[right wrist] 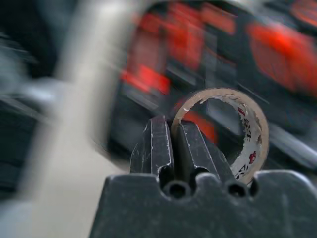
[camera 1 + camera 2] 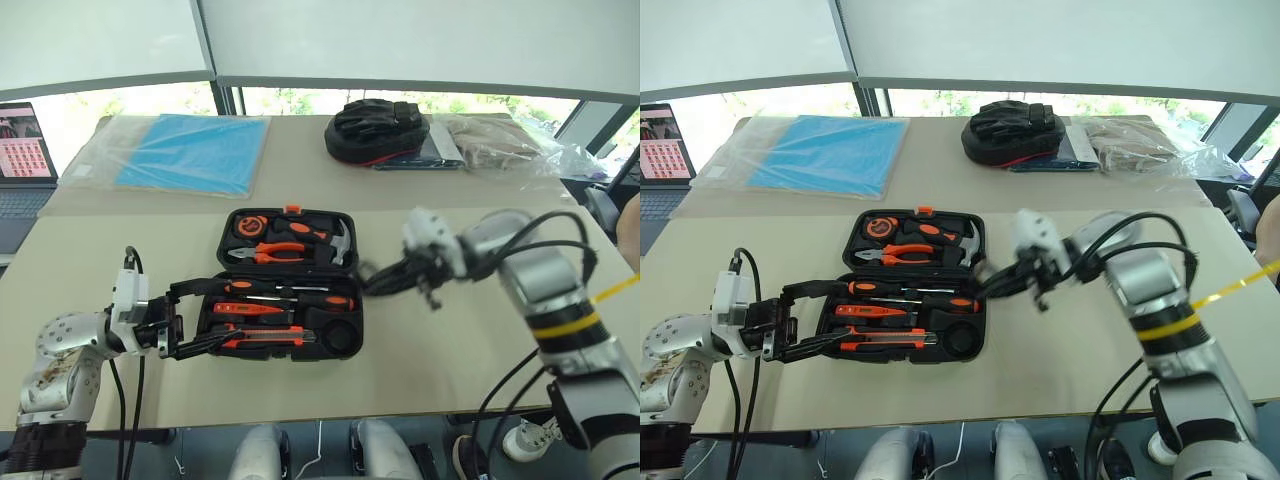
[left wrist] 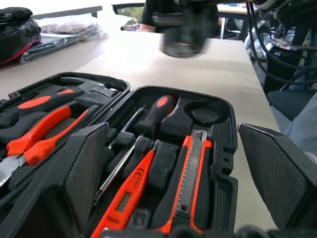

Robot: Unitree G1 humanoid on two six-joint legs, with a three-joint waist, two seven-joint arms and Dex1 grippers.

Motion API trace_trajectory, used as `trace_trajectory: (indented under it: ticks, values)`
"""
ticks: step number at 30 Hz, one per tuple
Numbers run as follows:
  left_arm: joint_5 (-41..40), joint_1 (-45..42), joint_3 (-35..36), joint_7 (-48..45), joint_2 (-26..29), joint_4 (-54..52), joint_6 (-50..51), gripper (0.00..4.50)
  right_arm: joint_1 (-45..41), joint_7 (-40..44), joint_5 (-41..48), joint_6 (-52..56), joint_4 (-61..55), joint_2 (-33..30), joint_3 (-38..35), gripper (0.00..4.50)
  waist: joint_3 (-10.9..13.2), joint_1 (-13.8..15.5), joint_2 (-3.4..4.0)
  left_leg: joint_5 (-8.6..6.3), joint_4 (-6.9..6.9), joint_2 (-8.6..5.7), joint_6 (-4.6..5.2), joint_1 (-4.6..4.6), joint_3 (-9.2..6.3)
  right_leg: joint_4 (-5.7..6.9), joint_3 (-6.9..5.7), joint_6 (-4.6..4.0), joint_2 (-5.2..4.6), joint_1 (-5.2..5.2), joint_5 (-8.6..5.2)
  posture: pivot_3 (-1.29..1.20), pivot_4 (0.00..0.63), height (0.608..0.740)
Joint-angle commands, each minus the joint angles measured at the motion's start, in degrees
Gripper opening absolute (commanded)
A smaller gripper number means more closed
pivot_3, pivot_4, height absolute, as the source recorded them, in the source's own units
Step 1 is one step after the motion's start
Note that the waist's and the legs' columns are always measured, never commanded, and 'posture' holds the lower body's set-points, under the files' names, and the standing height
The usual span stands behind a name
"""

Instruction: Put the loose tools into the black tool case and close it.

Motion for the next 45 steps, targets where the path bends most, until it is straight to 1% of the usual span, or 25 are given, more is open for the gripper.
trace_trajectory:
  ticks: [1, 4, 8, 12, 16, 19, 21, 22, 24, 26, 27, 28, 29, 31, 33, 35, 37, 40, 43, 45]
  values:
    - [-0.29, 0.95, 0.58, -0.50, 0.57, -0.75, -0.71, 4.50, 2.24, -5.08, -3.61, 3.57, -4.17, -1.53, 3.16, 0.11, 0.00, 0.32, 0.00, 0.00, 0.06, -0.01, 0.00, -0.01, 0.00, -0.01, -0.02, 0.01, -0.02, 0.00, 0.01, 0.00, 0.150, 0.740]
    - [0.10, 1.84, 0.63, -1.93, 1.55, -0.96, -1.23, 4.50, 3.18, -6.86, -5.74, 4.91, -4.36, -2.96, 5.42, 0.11, 0.00, 0.56, -0.02, 0.00, 0.15, -0.03, 0.00, -0.07, 0.02, -0.03, -0.02, 0.04, -0.04, -0.02, 0.02, 0.00, 0.150, 0.740]
    - [1.97, 2.86, -0.33, -5.22, 2.92, -1.04, -4.35, 4.50, 3.33, -7.77, -7.22, 5.82, -4.21, -3.54, 7.93, 0.11, 0.00, 0.50, -0.02, 0.00, 0.15, -0.04, 0.00, -0.04, 0.07, -0.02, -0.03, -0.02, 0.08, -0.02, 0.01, 0.00, 0.150, 0.740]
    - [2.83, 4.42, -0.20, -7.61, 4.11, -1.34, -7.51, 4.50, 2.03, -8.03, -9.74, 7.05, -3.35, -3.88, 11.66, 0.11, 0.00, 0.58, -0.02, 0.00, 0.15, -0.03, 0.00, -0.05, 0.30, -0.02, -0.08, -0.04, 0.08, -0.02, -0.01, 0.00, 0.150, 0.740]
    - [2.89, 5.41, 0.62, -9.37, 5.02, -0.45, -9.64, 4.50, 0.09, -7.72, -7.24, 12.38, -3.60, -2.07, 12.32, 0.11, 0.00, 1.00, -0.04, 0.00, 0.16, 0.00, 0.00, -0.06, 0.32, -0.06, -0.10, -0.03, 0.01, -0.01, 0.00, 0.00, 0.150, 0.740]
    - [2.85, 5.41, 0.43, -9.71, 5.36, 0.20, -10.39, 4.50, -0.68, -7.51, -8.64, 12.80, -2.73, -2.57, 14.45, 0.11, -0.01, 1.01, -0.04, 0.00, 0.16, 0.00, 0.00, -0.07, 0.31, -0.05, -0.12, -0.04, 0.03, -0.02, 0.00, 0.00, 0.150, 0.740]
    - [2.95, 5.24, 0.22, -9.48, 5.37, 0.44, -10.76, 4.50, -1.25, -7.31, -9.86, 11.93, -2.02, -3.27, 15.59, 0.81, -0.01, 0.97, -0.04, 0.00, 0.16, 0.00, 0.00, -0.06, 0.31, -0.05, -0.14, -0.04, 0.04, -0.02, -0.01, 0.00, 0.150, 0.740]
    - [2.88, 5.20, 0.33, -9.10, 5.28, 0.49, -10.75, 4.50, -1.76, -6.90, -9.65, 12.14, -2.13, -3.48, 15.58, 0.96, -0.01, 0.96, -0.04, 0.00, 0.16, 0.00, 0.00, -0.06, 0.31, -0.05, -0.14, -0.04, 0.04, -0.02, -0.01, 0.00, 0.150, 0.740]
    - [2.30, 5.23, 0.81, -7.82, 4.97, 0.49, -9.98, 4.50, -2.73, -5.92, -8.86, 11.75, -3.01, -3.88, 14.84, 1.62, -0.01, 1.01, -0.05, 0.00, 0.16, -0.01, 0.00, -0.06, 0.31, -0.05, -0.15, -0.04, 0.04, -0.02, -0.01, 0.00, 0.150, 0.740]
    - [2.00, 5.43, 1.21, -6.83, 4.96, 0.64, -9.27, 4.50, -4.07, -3.14, -8.14, 11.47, -4.25, -5.64, 14.81, 2.32, -0.01, 1.03, -0.05, 0.00, 0.16, 0.00, 0.00, -0.06, 0.31, -0.05, -0.17, -0.04, 0.04, -0.02, -0.01, 0.00, 0.150, 0.740]
    - [2.37, 5.36, 1.35, -6.25, 4.92, 0.97, -9.66, 4.50, -4.63, -2.01, -7.38, 12.00, -4.73, -6.25, 14.60, 2.58, -0.01, 1.05, -0.05, 0.00, 0.16, 0.00, 0.00, -0.09, 0.31, -0.05, -0.16, -0.04, 0.03, -0.03, -0.01, 0.00, 0.150, 0.740]
    - [3.17, 4.97, 1.71, -4.90, 4.60, 1.62, -10.57, 4.50, -5.14, -1.06, -6.28, 12.86, -5.19, -6.62, 14.17, 3.00, -0.01, 1.06, -0.05, 0.00, 0.16, 0.00, 0.01, -0.10, 0.30, -0.06, -0.17, -0.04, 0.03, -0.04, -0.01, 0.00, 0.150, 0.740]
    - [3.02, 4.64, 1.89, -3.78, 4.57, 1.99, -9.62, 4.50, -5.32, 0.41, -3.79, 13.55, -5.88, -6.54, 12.75, 3.26, -0.01, 1.04, -0.06, -0.01, 0.15, 0.00, 0.02, -0.10, 0.29, -0.07, -0.19, -0.04, 0.03, -0.03, -0.01, 0.00, 0.150, 0.740]
    - [3.36, 3.80, 2.45, 0.23, 4.56, 2.62, -7.19, 4.50, -5.09, 3.07, 1.10, 14.37, -7.31, -6.77, 9.36, 3.97, 0.00, 0.96, -0.07, -0.02, 0.15, 0.02, 0.03, -0.11, 0.27, -0.07, -0.19, -0.04, 0.04, -0.05, -0.01, 0.00, 0.150, 0.740]
    - [4.57, 2.42, 3.27, 6.83, 4.71, 3.37, -3.58, 4.50, -3.72, 4.16, 5.32, 14.23, -7.47, -7.97, 4.54, 3.97, 0.01, 0.95, -0.08, -0.02, 0.15, 0.02, 0.03, -0.10, 0.15, -0.03, -0.19, -0.06, 0.07, -0.06, 0.00, 0.00, 0.150, 0.740]
    - [4.95, 1.77, 4.32, 11.26, 4.52, 3.86, -1.61, 4.50, -1.54, 2.54, 6.70, 13.09, -6.05, -8.81, 0.47, 3.97, 0.00, 1.06, -0.10, -0.01, 0.15, 0.02, 0.03, -0.08, -0.06, -0.02, -0.20, -0.06, 0.07, -0.02, 0.00, 0.00, 0.150, 0.740]
    - [3.45, 0.95, 5.95, 14.49, 3.66, 4.51, 0.50, 4.50, 0.96, 1.01, 5.85, 10.33, -3.83, -10.08, -2.24, 3.97, -0.01, 1.12, -0.14, -0.02, 0.16, 0.03, 0.02, -0.07, -0.13, -0.06, -0.21, -0.04, 0.04, 0.03, 0.01, 0.00, 0.150, 0.740]
    - [4.60, -0.56, 7.10, 19.05, 3.06, 7.05, 2.15, 4.50, 4.08, -2.51, 3.20, 3.98, 1.06, -10.19, -5.94, 3.97, -0.01, 1.11, -0.15, -0.02, 0.15, 0.00, 0.02, -0.08, -0.11, -0.09, -0.20, -0.02, 0.00, 0.03, 0.02, 0.00, 0.150, 0.740]
    - [9.02, -4.32, 6.04, 28.80, 1.32, 11.85, 4.40, 3.71, 5.16, -13.19, -2.36, -6.04, 10.50, -5.45, -9.45, 3.21, -0.01, 1.07, -0.16, 0.00, 0.16, -0.04, 0.00, -0.04, -0.07, -0.03, -0.20, -0.03, 0.06, 0.04, 0.03, 0.00, 0.150, 0.740]
    - [11.02, -6.94, 4.66, 33.26, -0.35, 13.82, 5.53, 3.00, 5.10, -18.72, -6.77, -13.15, 15.52, -2.81, -9.67, 2.55, -0.01, 1.03, -0.18, 0.06, 0.16, -0.03, -0.08, -0.02, 0.14, -0.01, -0.20, -0.08, 0.10, 0.04, 0.06, 0.00, 0.150, 0.740]
